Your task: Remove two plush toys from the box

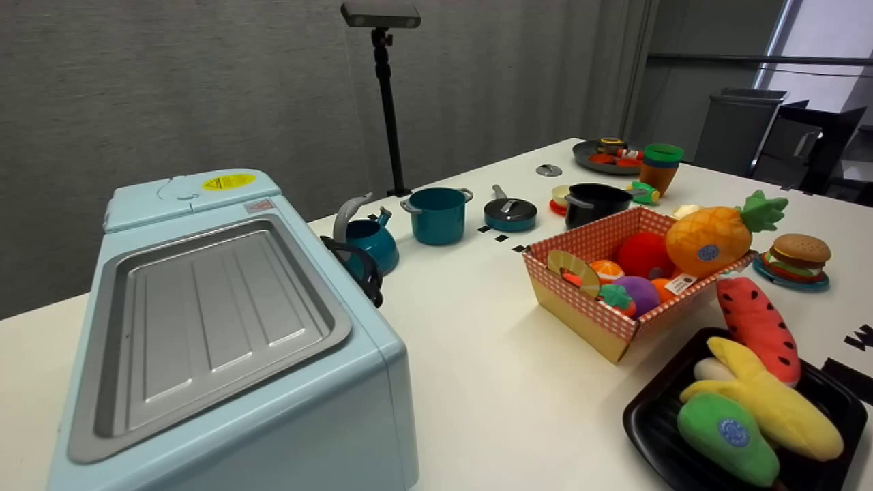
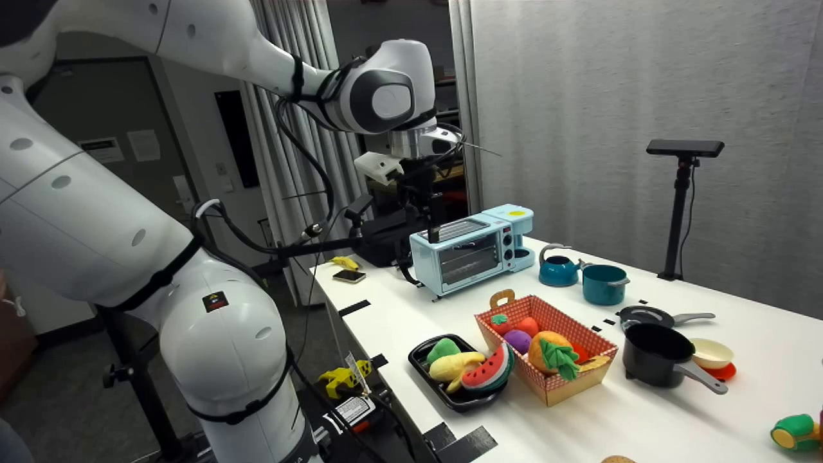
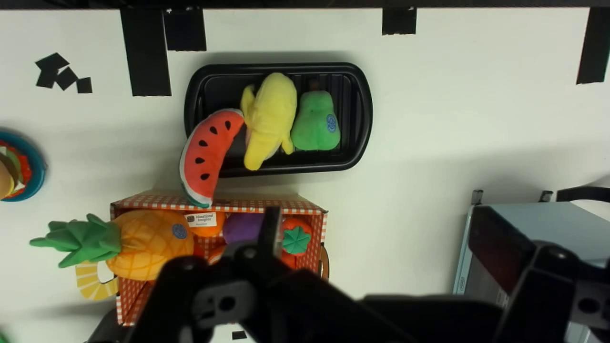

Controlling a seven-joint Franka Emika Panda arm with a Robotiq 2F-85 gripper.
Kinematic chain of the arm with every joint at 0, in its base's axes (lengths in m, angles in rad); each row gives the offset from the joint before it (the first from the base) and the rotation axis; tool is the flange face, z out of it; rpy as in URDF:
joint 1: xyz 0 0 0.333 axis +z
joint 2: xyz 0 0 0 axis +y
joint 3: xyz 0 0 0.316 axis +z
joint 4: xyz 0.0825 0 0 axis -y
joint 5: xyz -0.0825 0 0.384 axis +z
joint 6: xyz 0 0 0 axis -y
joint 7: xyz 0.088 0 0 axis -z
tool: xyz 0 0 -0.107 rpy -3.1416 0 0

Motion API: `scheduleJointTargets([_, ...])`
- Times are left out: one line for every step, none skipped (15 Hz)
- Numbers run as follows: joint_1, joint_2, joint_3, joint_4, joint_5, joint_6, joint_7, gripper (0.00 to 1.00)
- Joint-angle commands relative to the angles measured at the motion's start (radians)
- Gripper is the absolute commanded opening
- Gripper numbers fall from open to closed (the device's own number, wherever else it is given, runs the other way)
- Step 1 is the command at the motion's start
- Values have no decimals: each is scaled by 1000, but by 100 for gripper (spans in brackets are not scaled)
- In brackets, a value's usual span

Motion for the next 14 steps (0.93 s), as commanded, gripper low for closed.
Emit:
scheduleJointTargets([-6,5,0,3,3,1,-4,100])
scheduleJointTargets([-9,15,-3,5,0,2,-12,100])
scheduleJointTargets([-12,26,-6,6,-7,6,-21,100])
scheduleJointTargets([-20,41,-6,7,-19,17,-22,100])
scheduleJointTargets([-23,54,-10,7,-23,25,-27,100])
scheduleJointTargets([-29,72,-13,7,-30,37,-30,100])
scheduleJointTargets([-35,92,-17,8,-37,50,-33,100])
scheduleJointTargets([-38,113,-19,10,-41,66,-34,100])
scheduleJointTargets([-43,135,-21,10,-49,86,-36,100])
scheduleJointTargets([-47,158,-25,11,-53,107,-41,100])
scheduleJointTargets([-51,186,-27,13,-62,131,-46,100])
scheduleJointTargets([-55,211,-29,16,-70,151,-50,100])
scheduleJointTargets([-60,243,-28,20,-87,179,-52,100])
scheduleJointTargets([-64,273,-29,26,-103,202,-52,100])
